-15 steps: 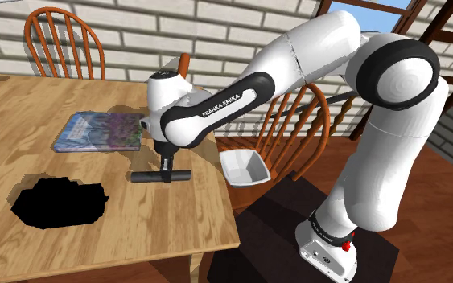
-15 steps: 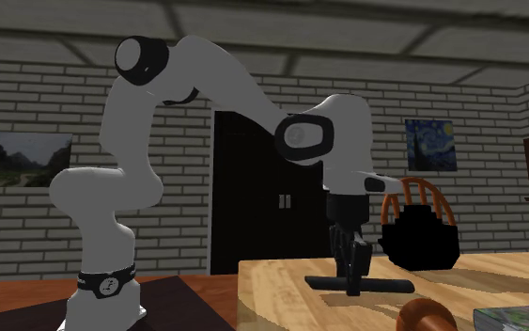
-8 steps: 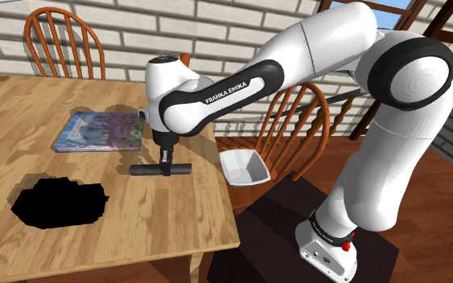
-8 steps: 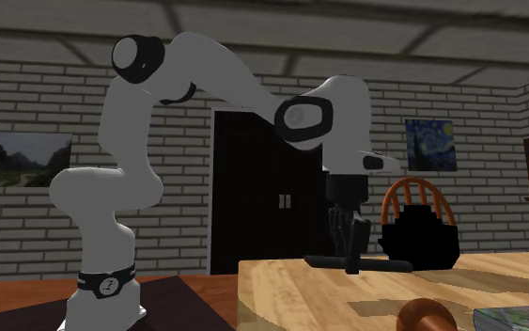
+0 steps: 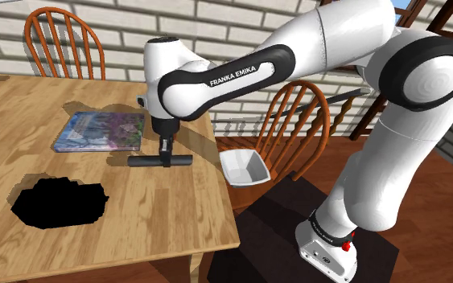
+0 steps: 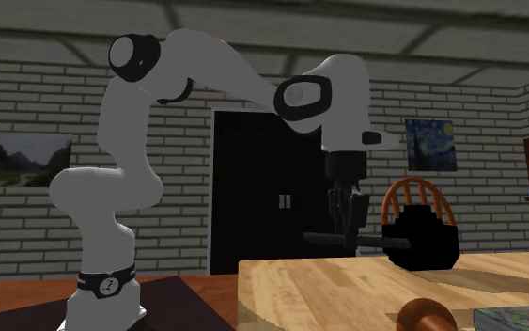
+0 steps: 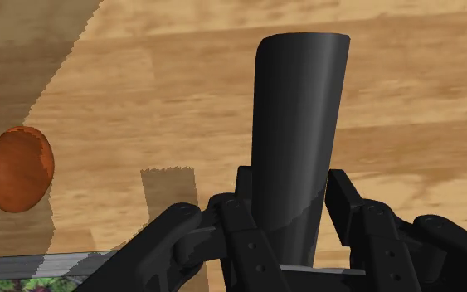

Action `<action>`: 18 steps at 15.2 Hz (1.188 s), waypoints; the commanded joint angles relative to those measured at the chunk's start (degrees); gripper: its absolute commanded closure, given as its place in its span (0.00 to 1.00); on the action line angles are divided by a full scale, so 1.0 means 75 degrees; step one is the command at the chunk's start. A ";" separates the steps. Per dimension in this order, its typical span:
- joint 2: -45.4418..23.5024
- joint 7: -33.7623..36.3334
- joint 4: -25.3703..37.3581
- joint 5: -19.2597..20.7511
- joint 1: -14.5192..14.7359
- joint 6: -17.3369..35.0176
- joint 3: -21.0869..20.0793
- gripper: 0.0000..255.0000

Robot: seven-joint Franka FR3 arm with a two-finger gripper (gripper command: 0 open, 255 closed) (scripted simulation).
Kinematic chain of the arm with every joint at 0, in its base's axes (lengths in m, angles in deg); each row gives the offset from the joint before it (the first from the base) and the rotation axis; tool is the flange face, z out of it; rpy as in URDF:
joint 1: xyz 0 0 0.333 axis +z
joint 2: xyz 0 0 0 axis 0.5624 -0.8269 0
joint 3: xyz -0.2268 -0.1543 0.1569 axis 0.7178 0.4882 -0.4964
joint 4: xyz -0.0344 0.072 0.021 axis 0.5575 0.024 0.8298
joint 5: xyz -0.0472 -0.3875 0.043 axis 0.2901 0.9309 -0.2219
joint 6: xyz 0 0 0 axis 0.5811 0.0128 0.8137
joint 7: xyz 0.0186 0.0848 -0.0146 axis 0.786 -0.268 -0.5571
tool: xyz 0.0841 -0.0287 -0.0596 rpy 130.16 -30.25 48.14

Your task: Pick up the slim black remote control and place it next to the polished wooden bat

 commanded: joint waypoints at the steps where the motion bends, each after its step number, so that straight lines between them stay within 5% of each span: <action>1: 0.0078 -0.0005 0.0132 -0.0018 -0.0006 -0.0209 -0.0002 1.00; 11: 0.0382 -0.0003 0.0804 -0.0086 -0.0028 -0.1176 -0.0004 1.00; 18: 0.0193 -0.1186 0.1076 -0.0039 -0.0684 -0.1336 0.0544 1.00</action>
